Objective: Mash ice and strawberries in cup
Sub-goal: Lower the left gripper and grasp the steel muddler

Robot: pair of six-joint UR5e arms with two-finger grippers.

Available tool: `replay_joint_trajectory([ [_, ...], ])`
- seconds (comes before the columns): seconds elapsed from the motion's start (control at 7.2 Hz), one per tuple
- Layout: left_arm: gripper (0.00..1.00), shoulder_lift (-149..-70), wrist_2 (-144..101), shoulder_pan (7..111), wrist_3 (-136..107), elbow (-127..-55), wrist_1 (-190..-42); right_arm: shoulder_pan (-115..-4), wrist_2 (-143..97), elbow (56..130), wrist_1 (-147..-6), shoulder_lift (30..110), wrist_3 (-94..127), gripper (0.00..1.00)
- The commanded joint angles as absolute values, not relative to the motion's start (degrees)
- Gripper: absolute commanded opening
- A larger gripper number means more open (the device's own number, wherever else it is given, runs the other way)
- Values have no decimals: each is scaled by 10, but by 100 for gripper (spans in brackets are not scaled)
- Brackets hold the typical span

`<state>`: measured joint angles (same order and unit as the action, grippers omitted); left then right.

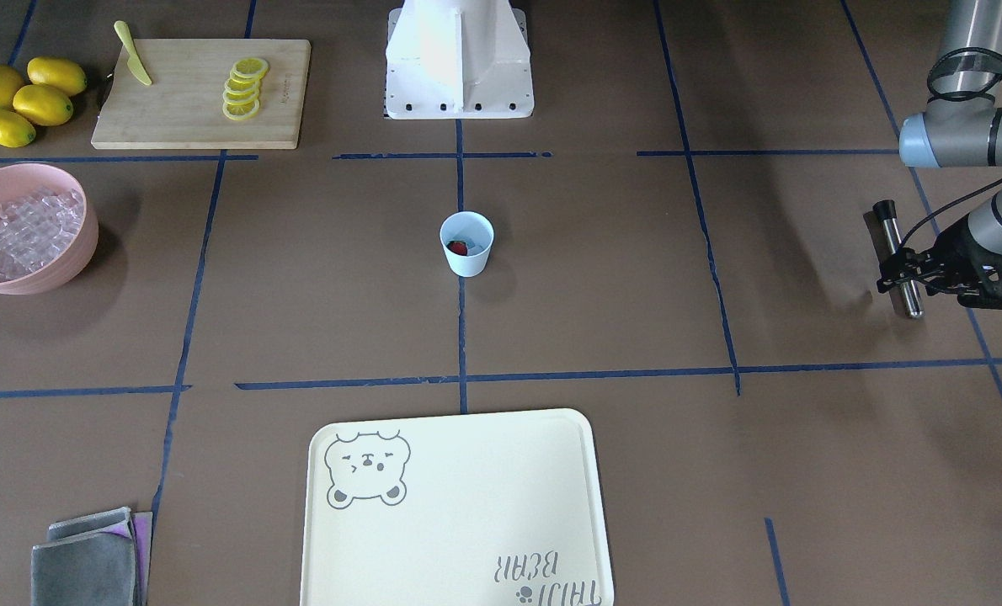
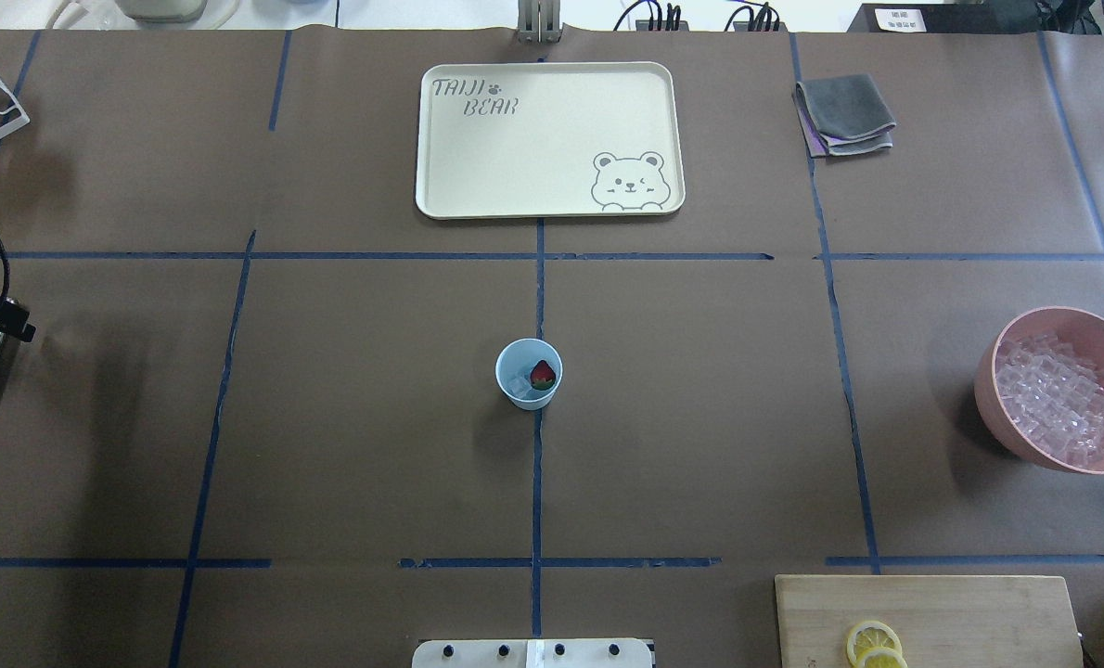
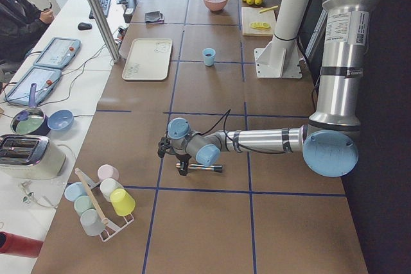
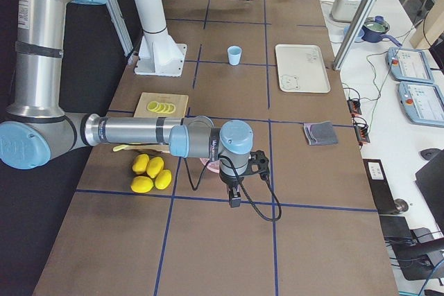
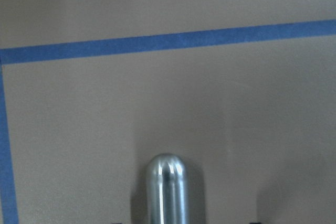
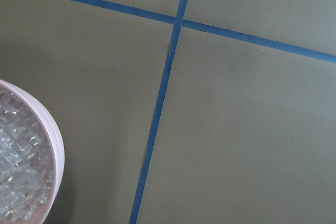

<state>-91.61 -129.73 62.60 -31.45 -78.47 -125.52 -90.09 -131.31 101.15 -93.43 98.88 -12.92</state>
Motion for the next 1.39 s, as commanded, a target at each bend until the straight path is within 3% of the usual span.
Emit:
replay_joint_trajectory([
  [0.0, 82, -916, -1296, 627, -313, -781, -1256, -901, -1313, 1012, -934, 989, -129, 99],
  [0.14, 61, -915, -1296, 627, -313, -781, -1256, -901, -1313, 1012, -934, 989, -129, 99],
  [0.28, 24, -915, -1300, 627, -314, -782, -1256, -901, -1313, 1012, -934, 989, -129, 99],
  [0.42, 5, -915, -1300, 628, -314, -784, -1256, -901, -1314, 1012, -934, 989, -129, 99],
  [0.56, 0, -916, -1302, 628, -314, -790, -1254, -901, -1313, 1012, -934, 989, -128, 99],
  [0.97, 0, -920, -1303, 631, -278, -911, -1255, -901, -1314, 1011, -934, 989, -127, 99],
  [1.25, 0, -963, -1303, 631, -128, -960, -1328, -901, -1315, 1011, -934, 991, -127, 99],
])
